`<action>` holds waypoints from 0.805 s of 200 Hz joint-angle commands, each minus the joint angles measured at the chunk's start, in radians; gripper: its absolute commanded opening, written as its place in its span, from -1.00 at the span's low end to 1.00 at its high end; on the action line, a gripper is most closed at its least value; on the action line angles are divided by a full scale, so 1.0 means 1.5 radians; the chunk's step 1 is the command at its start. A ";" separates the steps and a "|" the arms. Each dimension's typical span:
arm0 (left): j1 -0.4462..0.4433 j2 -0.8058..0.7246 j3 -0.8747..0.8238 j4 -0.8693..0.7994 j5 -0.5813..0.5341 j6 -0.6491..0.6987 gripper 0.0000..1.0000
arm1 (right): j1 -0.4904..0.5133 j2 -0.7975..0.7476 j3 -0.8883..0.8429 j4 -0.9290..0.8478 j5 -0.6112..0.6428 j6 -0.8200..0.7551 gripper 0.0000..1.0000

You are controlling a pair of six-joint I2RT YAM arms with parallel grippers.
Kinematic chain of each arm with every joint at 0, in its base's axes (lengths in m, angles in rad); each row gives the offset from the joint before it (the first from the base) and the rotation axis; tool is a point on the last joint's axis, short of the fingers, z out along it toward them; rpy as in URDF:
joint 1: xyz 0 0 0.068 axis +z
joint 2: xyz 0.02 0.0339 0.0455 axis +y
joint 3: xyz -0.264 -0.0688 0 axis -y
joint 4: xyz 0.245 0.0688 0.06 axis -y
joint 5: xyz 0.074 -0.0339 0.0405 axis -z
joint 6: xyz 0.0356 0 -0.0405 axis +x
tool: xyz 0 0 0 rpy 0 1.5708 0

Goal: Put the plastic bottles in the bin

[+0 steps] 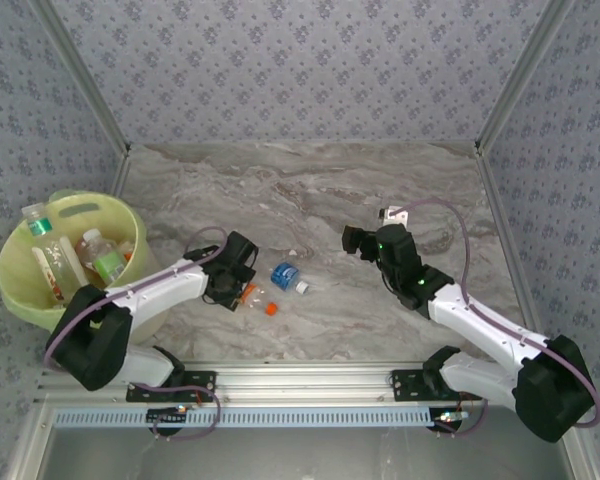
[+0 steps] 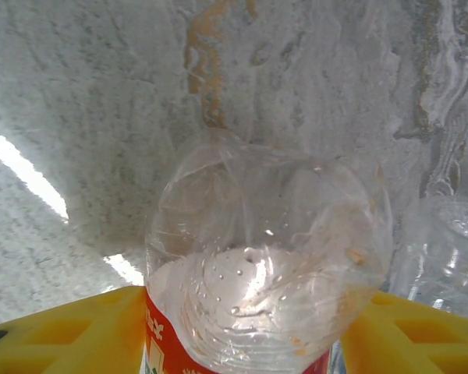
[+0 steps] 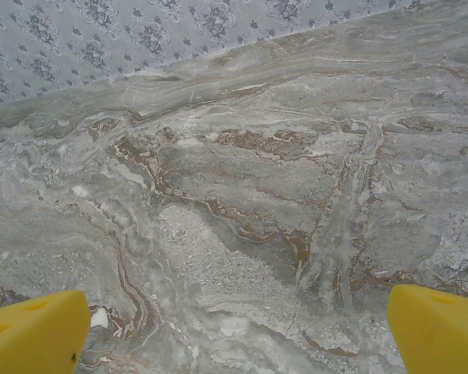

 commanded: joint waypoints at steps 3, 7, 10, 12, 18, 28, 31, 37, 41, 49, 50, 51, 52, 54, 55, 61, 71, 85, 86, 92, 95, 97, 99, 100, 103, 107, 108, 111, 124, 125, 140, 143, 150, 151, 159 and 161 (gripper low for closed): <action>-0.005 0.035 -0.012 0.006 0.001 -0.002 0.28 | -0.002 -0.008 -0.001 0.008 -0.006 -0.007 1.00; -0.005 0.040 -0.012 0.005 0.003 -0.001 0.31 | -0.002 -0.007 -0.001 0.009 -0.007 -0.008 1.00; -0.005 0.044 -0.011 0.005 0.004 0.000 0.34 | -0.002 -0.007 -0.001 0.010 -0.008 -0.007 1.00; -0.005 0.046 -0.011 0.006 0.005 0.000 0.37 | -0.002 -0.007 -0.001 0.011 -0.008 -0.007 1.00; -0.005 0.054 -0.010 0.008 0.006 0.003 0.40 | -0.002 -0.005 -0.001 0.011 -0.009 -0.007 1.00; -0.006 0.064 -0.013 0.014 0.010 0.003 0.41 | -0.002 -0.003 0.000 0.012 -0.011 -0.008 1.00; -0.005 0.067 -0.014 0.017 0.011 0.004 0.41 | -0.002 -0.003 0.001 0.013 -0.011 -0.008 1.00; -0.005 0.072 -0.015 0.022 0.013 0.005 0.38 | -0.002 -0.001 0.003 0.012 -0.011 -0.009 1.00; -0.005 0.073 -0.016 0.024 0.013 0.005 0.35 | -0.002 0.000 0.003 0.012 -0.011 -0.010 1.00; -0.006 0.072 -0.014 0.026 0.011 0.008 0.27 | -0.002 0.000 0.004 0.012 -0.012 -0.011 1.00; -0.005 0.072 -0.013 0.026 0.010 0.008 0.26 | -0.002 0.000 0.004 0.012 -0.012 -0.011 1.00; -0.005 0.072 -0.013 0.026 0.010 0.010 0.25 | -0.002 0.000 0.005 0.012 -0.012 -0.011 1.00; -0.006 0.071 -0.013 0.025 0.008 0.011 0.24 | -0.002 0.000 0.004 0.011 -0.012 -0.011 1.00; -0.006 0.070 -0.012 0.024 0.006 0.013 0.21 | -0.002 0.000 0.004 0.011 -0.012 -0.012 1.00; -0.006 0.069 -0.012 0.024 0.005 0.014 0.20 | -0.002 0.000 0.005 0.011 -0.012 -0.012 1.00; -0.006 0.063 -0.006 0.017 -0.005 0.020 0.09 | -0.002 0.000 0.006 0.011 -0.013 -0.013 1.00; -0.005 0.049 0.006 -0.001 -0.025 0.036 -0.06 | -0.002 0.002 0.006 0.010 -0.012 -0.014 1.00; -0.005 0.023 0.022 -0.013 -0.053 0.079 -0.19 | -0.002 0.003 0.006 0.011 -0.010 -0.015 1.00; -0.005 0.020 0.023 -0.013 -0.054 0.082 -0.19 | -0.002 0.003 0.006 0.011 -0.010 -0.015 1.00; -0.005 0.006 0.029 -0.015 -0.065 0.106 -0.22 | -0.002 0.004 0.006 0.012 -0.009 -0.015 1.00; -0.006 -0.001 0.032 -0.014 -0.069 0.119 -0.23 | -0.002 0.005 0.007 0.012 -0.009 -0.015 1.00; -0.006 -0.005 0.034 -0.013 -0.074 0.129 -0.23 | -0.002 0.006 0.007 0.013 -0.009 -0.015 1.00; -0.005 -0.010 0.035 -0.012 -0.077 0.142 -0.23 | -0.002 0.006 0.007 0.014 -0.009 -0.015 1.00; -0.006 -0.012 0.036 -0.011 -0.079 0.148 -0.23 | -0.002 0.006 0.007 0.014 -0.010 -0.015 1.00; -0.006 -0.020 0.039 -0.009 -0.084 0.164 -0.23 | -0.002 0.007 0.007 0.015 -0.009 -0.014 1.00; -0.006 -0.032 0.044 -0.006 -0.091 0.190 -0.23 | -0.002 0.008 0.007 0.017 -0.011 -0.014 1.00; -0.006 -0.034 0.045 -0.006 -0.093 0.197 -0.22 | -0.002 0.008 0.006 0.017 -0.011 -0.014 1.00; -0.006 -0.044 0.049 -0.005 -0.099 0.216 -0.22 | -0.002 0.009 0.007 0.019 -0.011 -0.013 1.00; -0.005 -0.086 0.073 -0.024 -0.132 0.289 -0.21 | -0.002 0.012 0.006 0.027 -0.016 -0.014 1.00; -0.005 -0.089 0.075 -0.025 -0.136 0.295 -0.21 | -0.002 0.012 0.007 0.028 -0.017 -0.015 1.00; -0.006 -0.149 0.120 -0.058 -0.184 0.393 -0.20 | -0.003 0.015 0.009 0.034 -0.021 -0.017 1.00; -0.005 -0.161 0.131 -0.066 -0.195 0.415 -0.20 | -0.002 0.016 0.010 0.035 -0.021 -0.017 1.00; -0.005 -0.187 0.158 -0.082 -0.216 0.466 -0.20 | -0.002 0.018 0.012 0.034 -0.021 -0.019 1.00; -0.006 -0.191 0.163 -0.083 -0.219 0.473 -0.20 | -0.002 0.018 0.013 0.034 -0.021 -0.019 1.00; -0.006 -0.217 0.199 -0.098 -0.240 0.529 -0.20 | -0.002 0.022 0.016 0.034 -0.021 -0.022 1.00; -0.006 -0.222 0.208 -0.098 -0.244 0.544 -0.20 | -0.002 0.023 0.017 0.035 -0.021 -0.022 1.00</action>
